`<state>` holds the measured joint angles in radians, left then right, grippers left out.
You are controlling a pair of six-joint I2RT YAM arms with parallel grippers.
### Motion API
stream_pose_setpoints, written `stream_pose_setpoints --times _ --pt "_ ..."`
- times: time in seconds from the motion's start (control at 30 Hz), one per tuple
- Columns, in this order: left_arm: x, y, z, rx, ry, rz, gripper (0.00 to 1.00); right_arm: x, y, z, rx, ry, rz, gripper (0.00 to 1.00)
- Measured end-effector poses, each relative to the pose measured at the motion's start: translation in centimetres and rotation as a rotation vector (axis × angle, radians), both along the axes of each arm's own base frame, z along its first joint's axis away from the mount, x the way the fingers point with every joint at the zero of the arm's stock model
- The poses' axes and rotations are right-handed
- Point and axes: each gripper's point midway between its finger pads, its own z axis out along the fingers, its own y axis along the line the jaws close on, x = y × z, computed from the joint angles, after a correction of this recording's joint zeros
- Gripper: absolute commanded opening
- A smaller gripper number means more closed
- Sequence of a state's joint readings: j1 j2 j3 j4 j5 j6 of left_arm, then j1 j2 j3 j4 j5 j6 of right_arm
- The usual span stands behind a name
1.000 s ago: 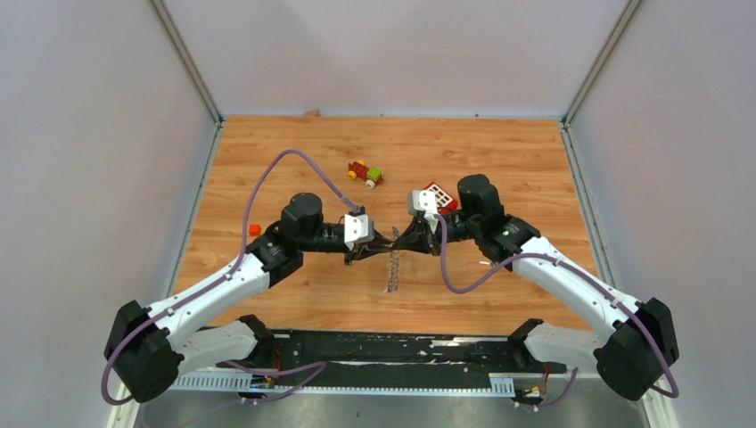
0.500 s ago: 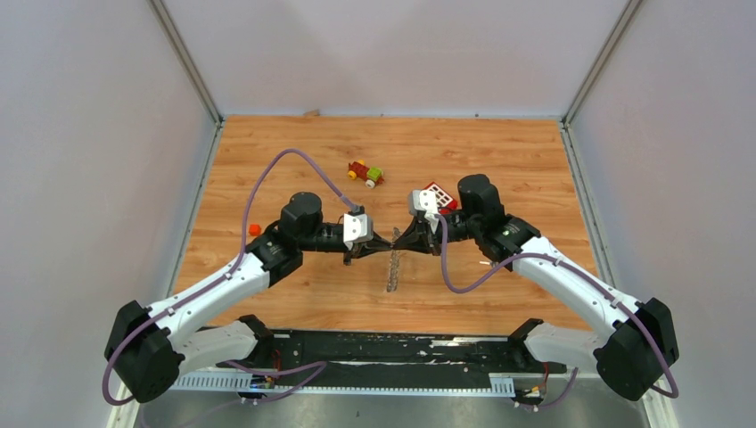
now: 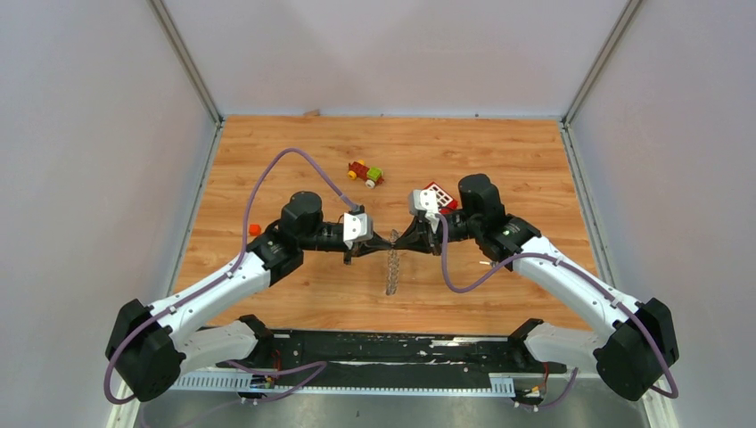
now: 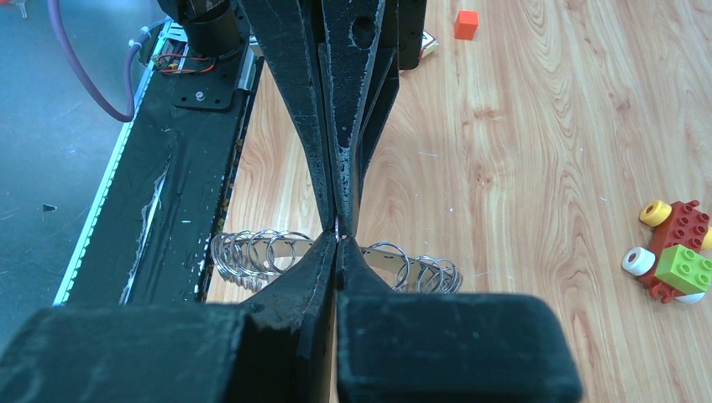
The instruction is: Put the keys on the keyring
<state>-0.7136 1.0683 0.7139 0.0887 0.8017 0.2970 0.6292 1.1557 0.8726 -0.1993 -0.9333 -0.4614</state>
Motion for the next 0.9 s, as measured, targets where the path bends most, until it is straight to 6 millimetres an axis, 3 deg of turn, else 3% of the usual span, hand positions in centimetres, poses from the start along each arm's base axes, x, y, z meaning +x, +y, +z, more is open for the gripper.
stream_pose_setpoints --times 0.13,0.4,0.9 --pt "0.17 0.03 0.02 -0.007 -0.006 0.013 0.0 0.12 -0.02 0.01 0.0 -0.008 -0.002 0.05" --pt "0.38 0.37 0.0 -0.016 -0.022 0.043 0.0 0.73 0.02 0.19 0.005 -0.063 -0.009 0.28" --pt "0.39 0.47 -0.36 -0.01 -0.018 0.049 0.0 0.85 -0.09 0.51 0.009 -0.11 -0.005 0.24"
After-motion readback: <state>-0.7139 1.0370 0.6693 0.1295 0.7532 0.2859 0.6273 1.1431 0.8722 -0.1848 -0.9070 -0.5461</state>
